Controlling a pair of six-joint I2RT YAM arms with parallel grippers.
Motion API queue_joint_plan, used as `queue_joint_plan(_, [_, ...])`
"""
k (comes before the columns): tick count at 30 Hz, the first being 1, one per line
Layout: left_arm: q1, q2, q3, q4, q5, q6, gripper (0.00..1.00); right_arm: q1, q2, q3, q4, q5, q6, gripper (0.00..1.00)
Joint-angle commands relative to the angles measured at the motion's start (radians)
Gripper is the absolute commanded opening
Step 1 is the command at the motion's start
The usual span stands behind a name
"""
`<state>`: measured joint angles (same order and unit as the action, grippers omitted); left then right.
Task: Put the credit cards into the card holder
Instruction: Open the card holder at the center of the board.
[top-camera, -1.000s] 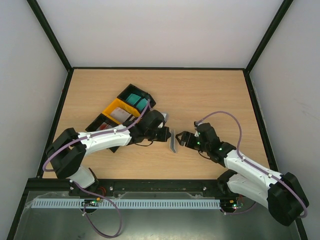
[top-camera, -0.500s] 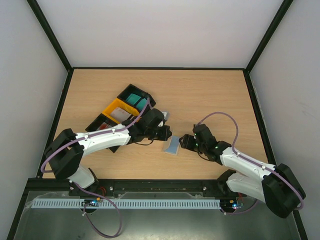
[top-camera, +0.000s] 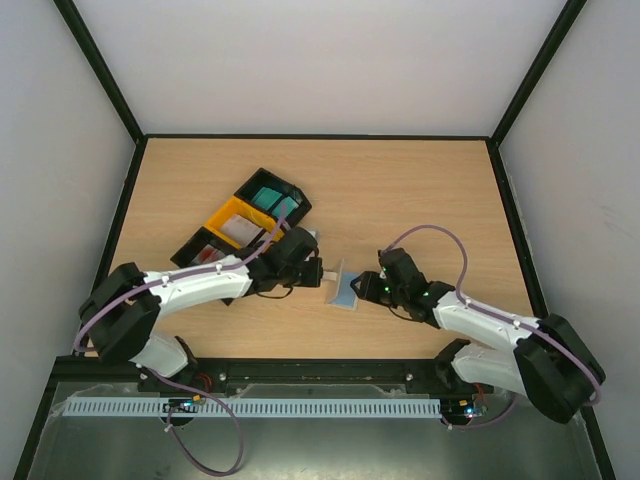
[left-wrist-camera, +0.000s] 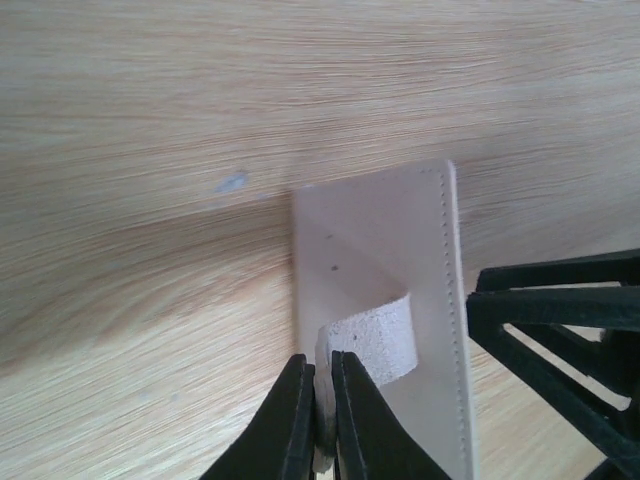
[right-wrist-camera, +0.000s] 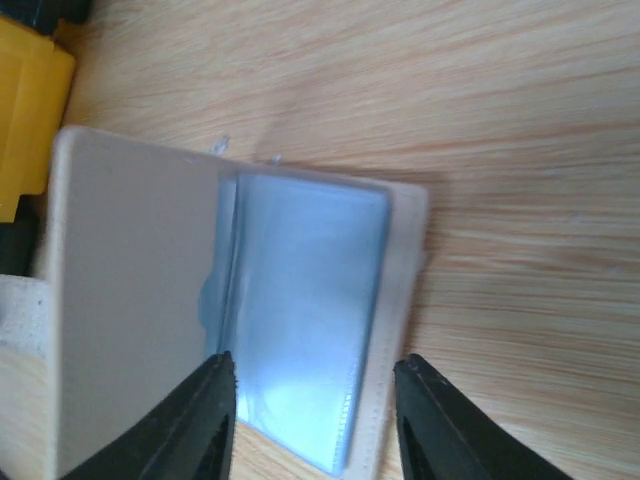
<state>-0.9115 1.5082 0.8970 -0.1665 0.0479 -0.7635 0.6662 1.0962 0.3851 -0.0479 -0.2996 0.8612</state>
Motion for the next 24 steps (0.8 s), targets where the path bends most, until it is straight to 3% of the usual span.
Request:
queue_joint_plan(1, [0.027, -0.065, -0.058, -0.029, -0.045, -0.026, 0.06, 0.038, 0.067, 0.015, 0.089, -0.033, 0.036, 0.40])
queue_joint_plan(8, [0.073, -0.122, -0.088, -0.122, -0.119, -0.002, 0.14, 0.083, 0.188, 0.086, 0.144, -0.031, 0.028, 0.29])
queue_joint_plan(16, [0.115, -0.149, -0.174, -0.131, -0.136, 0.007, 0.19, 0.168, 0.346, 0.209, 0.152, 0.017, 0.025, 0.35])
queue_joint_plan(24, [0.141, -0.254, -0.208, -0.126, -0.122, 0.010, 0.45, 0.271, 0.512, 0.367, -0.010, 0.234, 0.024, 0.39])
